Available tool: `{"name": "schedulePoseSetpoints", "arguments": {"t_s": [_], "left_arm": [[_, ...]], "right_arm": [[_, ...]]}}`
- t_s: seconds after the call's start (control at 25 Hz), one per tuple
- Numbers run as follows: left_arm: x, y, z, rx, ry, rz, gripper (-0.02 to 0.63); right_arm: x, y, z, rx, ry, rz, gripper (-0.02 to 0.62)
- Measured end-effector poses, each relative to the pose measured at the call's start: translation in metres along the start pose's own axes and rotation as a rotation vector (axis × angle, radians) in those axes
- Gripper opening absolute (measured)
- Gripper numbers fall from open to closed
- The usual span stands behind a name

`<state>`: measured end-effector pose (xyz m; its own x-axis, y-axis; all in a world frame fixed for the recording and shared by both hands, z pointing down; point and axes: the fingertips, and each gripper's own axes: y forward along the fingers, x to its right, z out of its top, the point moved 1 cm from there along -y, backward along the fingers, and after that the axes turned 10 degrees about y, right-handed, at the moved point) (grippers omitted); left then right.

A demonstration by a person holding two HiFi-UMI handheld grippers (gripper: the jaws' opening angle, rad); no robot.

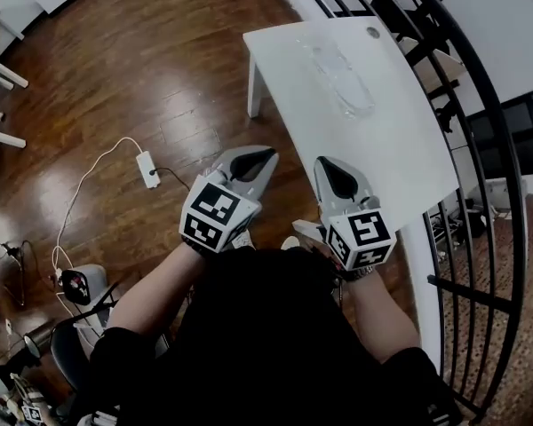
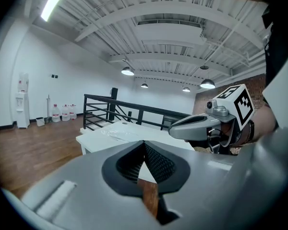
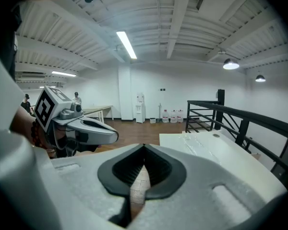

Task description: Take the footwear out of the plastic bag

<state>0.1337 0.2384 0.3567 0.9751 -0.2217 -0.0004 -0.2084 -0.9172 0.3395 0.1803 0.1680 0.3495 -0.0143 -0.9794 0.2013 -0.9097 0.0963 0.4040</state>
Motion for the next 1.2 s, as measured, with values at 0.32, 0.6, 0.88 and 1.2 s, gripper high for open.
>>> {"name": "schedulePoseSetpoints", "arguments": {"t_s": [0.32, 0.6, 0.88, 1.2], "left_arm": [[-0.037, 0.0, -0.002, -0.034, 0.02, -0.029, 0.015], [-0.075, 0.039, 0.008, -0.08, 0.038, -0.075, 0.015], [-0.105, 0.107, 0.022, -0.142, 0.078, -0.168, 0.015], [-0.129, 0.166, 0.05, -0.16, 0.123, -0.274, 0.015]], "right_arm": [[0.009, 0.042, 0.016, 0.004, 0.037, -0.033, -0.011], [0.035, 0.081, 0.023, 0.01, 0.092, -0.055, -0.011], [0.092, 0.115, 0.029, 0.011, 0.184, -0.118, -0.011], [0.131, 0.13, 0.04, 0.009, 0.257, -0.198, -0.011]]}}
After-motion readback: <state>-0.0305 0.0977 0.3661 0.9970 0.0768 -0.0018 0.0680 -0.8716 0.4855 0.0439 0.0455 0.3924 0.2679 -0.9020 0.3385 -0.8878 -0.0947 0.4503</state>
